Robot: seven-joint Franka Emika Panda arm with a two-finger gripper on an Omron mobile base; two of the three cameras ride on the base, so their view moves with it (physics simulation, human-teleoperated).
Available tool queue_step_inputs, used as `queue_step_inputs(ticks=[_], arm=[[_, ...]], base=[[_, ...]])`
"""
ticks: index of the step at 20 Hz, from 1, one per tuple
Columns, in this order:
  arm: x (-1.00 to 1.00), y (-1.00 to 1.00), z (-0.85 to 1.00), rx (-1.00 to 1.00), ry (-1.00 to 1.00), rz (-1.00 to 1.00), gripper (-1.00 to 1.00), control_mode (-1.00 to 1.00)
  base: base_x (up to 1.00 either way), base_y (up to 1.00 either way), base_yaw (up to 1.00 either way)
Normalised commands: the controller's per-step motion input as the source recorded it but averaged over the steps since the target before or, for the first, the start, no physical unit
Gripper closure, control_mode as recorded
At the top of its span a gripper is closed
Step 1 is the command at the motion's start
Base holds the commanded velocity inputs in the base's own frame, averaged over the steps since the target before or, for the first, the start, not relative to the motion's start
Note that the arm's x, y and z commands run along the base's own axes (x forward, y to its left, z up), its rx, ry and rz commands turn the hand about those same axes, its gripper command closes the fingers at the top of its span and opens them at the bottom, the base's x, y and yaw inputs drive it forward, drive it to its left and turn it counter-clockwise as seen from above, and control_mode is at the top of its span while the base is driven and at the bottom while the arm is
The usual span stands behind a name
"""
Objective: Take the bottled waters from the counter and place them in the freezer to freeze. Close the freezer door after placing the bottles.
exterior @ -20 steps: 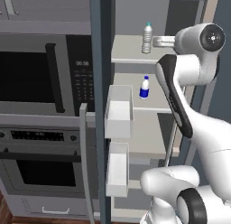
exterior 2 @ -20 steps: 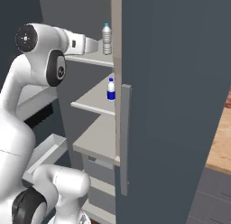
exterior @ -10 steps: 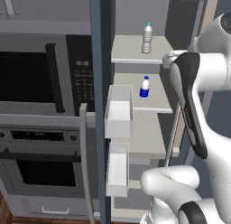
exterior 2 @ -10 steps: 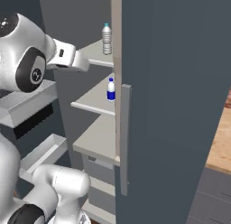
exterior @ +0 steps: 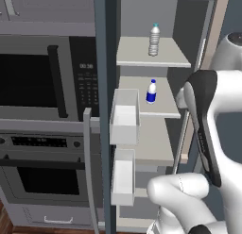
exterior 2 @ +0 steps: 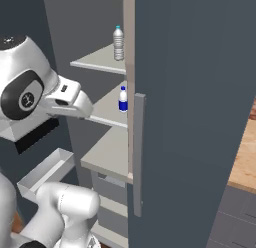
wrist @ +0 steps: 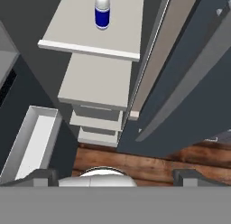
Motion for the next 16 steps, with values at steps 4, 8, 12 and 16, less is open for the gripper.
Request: queue_step_inputs(ticks=[4, 8, 12, 16], arm=[[-0.05, 0.01, -0.89, 0.0, 0.11, -0.01, -1.0, -1.0], [0.0, 0.0, -0.68, 0.0, 0.07, -0.09, -1.0, -1.0], [0.0, 0.0, -0.27, 0.02, 0.07, -0.02, -1.0, -1.0], [0.0, 0.0, 0.0, 0.0, 0.01, 0.0, -1.0, -1.0]], base=[[0.0, 0.0, 0.0], [0.0, 0.0, 0.0], [0.0, 0.0, 0.0], [0.0, 0.0, 0.0]])
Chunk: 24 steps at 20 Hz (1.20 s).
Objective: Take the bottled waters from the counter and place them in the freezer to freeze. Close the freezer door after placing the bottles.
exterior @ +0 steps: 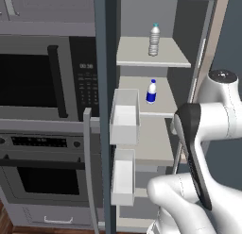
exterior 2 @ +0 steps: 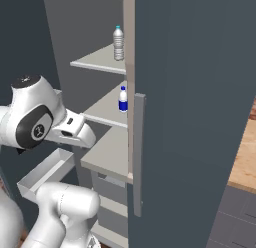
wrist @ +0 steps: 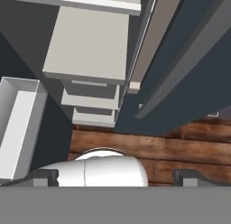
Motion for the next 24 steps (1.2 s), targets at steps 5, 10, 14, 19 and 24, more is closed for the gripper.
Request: queue_step_inputs(ticks=[5, 10, 14, 19, 24], arm=[[0.0, 0.0, 0.0, 0.0, 0.0, 0.0, -1.0, 1.0], [0.0, 0.0, 0.0, 0.0, 0.0, 0.0, -1.0, 1.0], [0.0, 0.0, 0.0, 0.0, 0.0, 0.0, -1.0, 1.0], [0.0, 0.0, 0.0, 0.0, 0.0, 0.0, -1.0, 1.0], [0.0, 0.0, 0.0, 0.0, 0.0, 0.0, -1.0, 1.0]], base=[[-0.08, 0.0, -0.03], [-0.73, 0.0, -0.33], [-0.62, 0.1, -0.41], [-0.28, 0.24, -0.18], [-0.57, 0.39, -0.04]])
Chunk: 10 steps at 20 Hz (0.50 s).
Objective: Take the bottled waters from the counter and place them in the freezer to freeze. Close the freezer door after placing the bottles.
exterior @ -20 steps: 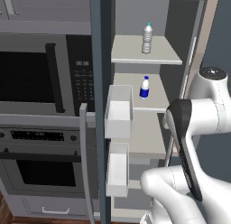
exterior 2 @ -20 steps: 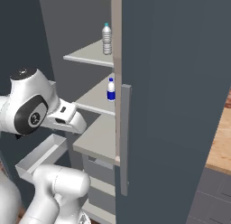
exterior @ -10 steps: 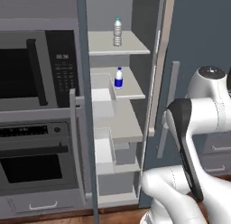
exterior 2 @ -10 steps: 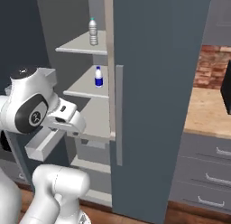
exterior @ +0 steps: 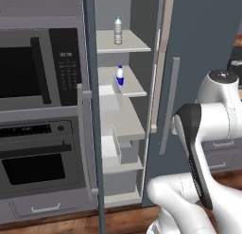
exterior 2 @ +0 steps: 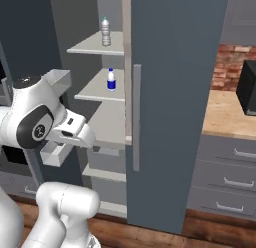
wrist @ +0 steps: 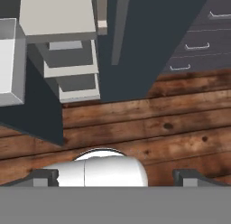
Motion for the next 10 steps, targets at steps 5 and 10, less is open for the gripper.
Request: queue_step_inputs(ticks=[5, 10], arm=[[0.0, 0.0, 0.0, 0.0, 0.0, 0.0, -1.0, 1.0], [0.0, 0.0, 0.0, 0.0, 0.0, 0.0, -1.0, 1.0]], base=[[-0.11, 0.41, -0.06], [0.08, 0.31, -0.07]])
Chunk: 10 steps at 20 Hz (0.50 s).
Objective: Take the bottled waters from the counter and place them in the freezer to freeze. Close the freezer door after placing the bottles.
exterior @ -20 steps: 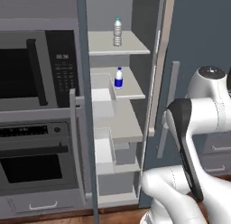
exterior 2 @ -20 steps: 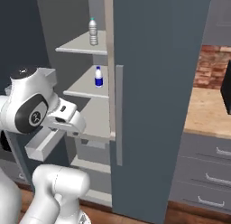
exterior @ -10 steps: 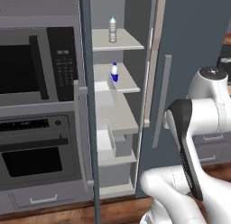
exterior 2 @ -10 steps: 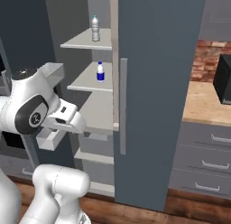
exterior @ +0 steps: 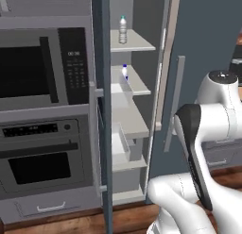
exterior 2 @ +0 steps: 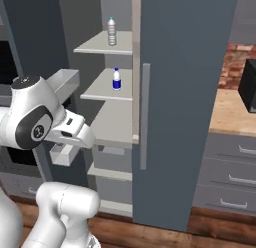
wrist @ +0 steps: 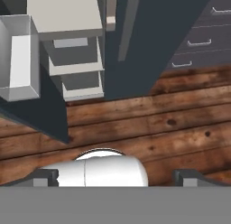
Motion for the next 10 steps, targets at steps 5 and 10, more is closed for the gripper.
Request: queue_step_inputs(ticks=[5, 10], arm=[[0.0, 0.0, 0.0, 0.0, 0.0, 0.0, -1.0, 1.0], [0.0, 0.0, 0.0, 0.0, 0.0, 0.0, -1.0, 1.0]], base=[[0.02, 0.47, -0.08], [0.05, 0.35, -0.03]])
